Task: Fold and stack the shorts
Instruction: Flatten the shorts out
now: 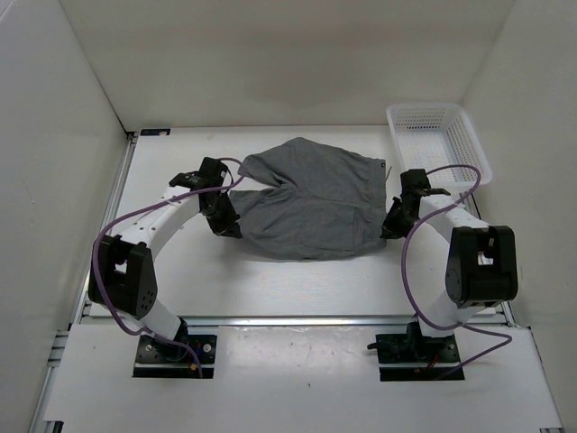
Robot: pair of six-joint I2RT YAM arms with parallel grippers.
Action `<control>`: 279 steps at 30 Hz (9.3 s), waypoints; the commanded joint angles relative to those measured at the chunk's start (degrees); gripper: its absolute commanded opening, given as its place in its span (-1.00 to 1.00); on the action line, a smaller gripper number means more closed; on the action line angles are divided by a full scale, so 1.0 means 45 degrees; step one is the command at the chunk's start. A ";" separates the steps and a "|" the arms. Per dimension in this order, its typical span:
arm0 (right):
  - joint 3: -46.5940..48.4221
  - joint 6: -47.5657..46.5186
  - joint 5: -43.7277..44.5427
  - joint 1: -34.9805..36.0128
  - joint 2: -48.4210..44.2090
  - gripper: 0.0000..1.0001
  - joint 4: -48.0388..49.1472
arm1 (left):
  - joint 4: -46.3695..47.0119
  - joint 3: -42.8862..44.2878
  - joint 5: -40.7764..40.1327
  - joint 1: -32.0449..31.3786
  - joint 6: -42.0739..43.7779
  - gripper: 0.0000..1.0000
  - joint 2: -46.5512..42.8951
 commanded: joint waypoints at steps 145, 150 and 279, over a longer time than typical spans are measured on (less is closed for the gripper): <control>1.4485 0.0240 -0.2070 0.2495 -0.1808 -1.00 -0.1652 | -0.1730 0.6687 -0.1227 0.2222 0.1915 -0.79 -0.4462; 0.7798 -0.0560 -0.1857 0.2200 -0.3783 -1.00 -0.0889 | -0.1147 0.4833 -0.0641 0.2222 0.2032 -0.79 -0.4345; -0.0522 -0.1265 -0.0351 0.1848 -0.4411 -1.00 -0.0225 | 0.0147 0.0939 -0.0543 -0.0571 0.1915 -0.79 0.2297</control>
